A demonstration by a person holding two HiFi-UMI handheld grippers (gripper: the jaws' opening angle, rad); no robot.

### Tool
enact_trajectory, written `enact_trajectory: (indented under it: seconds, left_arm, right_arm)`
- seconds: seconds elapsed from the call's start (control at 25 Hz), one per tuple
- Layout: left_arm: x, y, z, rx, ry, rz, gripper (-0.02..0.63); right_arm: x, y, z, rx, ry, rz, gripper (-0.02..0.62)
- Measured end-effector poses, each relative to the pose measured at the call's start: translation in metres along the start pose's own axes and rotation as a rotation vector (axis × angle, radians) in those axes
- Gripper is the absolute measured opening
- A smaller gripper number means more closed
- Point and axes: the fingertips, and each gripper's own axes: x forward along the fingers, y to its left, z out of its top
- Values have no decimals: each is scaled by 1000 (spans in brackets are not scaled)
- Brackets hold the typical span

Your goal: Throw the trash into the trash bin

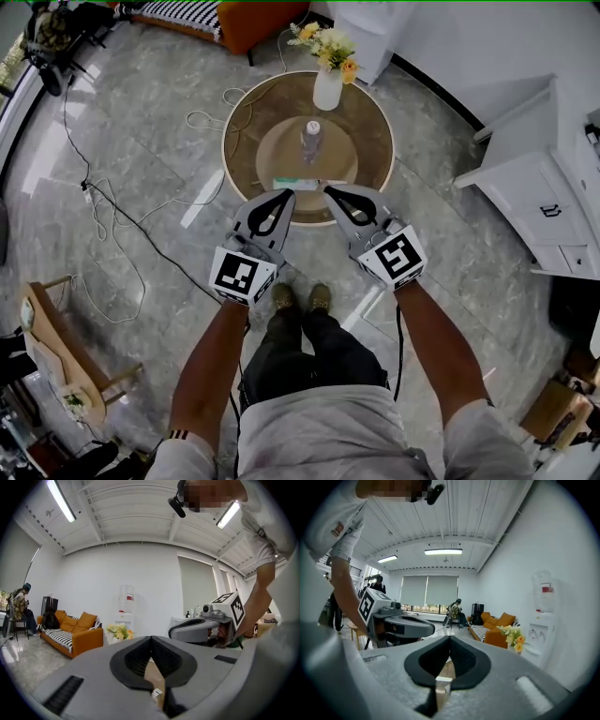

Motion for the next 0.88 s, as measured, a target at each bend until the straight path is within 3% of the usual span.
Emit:
enact_trajectory:
  seconds: [0.88]
  left_arm:
    - [70,67,-154,12,164,-111,0]
  right_arm:
    - [96,-37,-159,-23,192,17,2]
